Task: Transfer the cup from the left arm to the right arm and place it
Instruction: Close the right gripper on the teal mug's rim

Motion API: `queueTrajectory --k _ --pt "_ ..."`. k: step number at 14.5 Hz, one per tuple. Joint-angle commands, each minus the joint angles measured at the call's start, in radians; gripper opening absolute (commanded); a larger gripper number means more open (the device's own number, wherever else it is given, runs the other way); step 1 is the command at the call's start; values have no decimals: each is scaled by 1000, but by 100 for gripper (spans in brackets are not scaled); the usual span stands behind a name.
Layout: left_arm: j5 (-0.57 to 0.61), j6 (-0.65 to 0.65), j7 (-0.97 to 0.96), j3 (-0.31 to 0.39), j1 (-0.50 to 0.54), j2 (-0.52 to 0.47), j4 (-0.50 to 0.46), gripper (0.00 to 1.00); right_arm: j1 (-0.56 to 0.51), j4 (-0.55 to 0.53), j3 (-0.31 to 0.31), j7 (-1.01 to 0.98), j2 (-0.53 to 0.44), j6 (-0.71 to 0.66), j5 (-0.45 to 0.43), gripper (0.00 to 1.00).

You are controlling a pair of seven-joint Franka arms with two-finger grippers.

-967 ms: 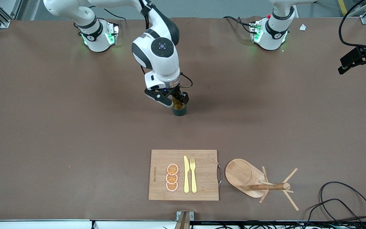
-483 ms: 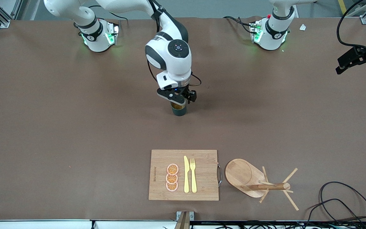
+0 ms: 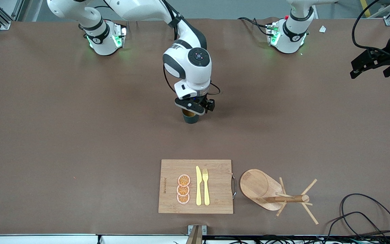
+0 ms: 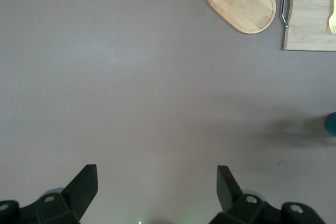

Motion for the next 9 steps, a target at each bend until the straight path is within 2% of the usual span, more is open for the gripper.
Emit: queueTrajectory --k 1,8,9 --pt "24 8 10 -16 2 -17 -10 100 0 25 0 18 21 13 -28 100" --pt "8 26 12 -18 1 -11 -13 100 -4 27 0 16 49 52 -37 100" --pt "8 29 12 -18 1 -6 -15 100 -6 27 0 15 51 66 -37 98"
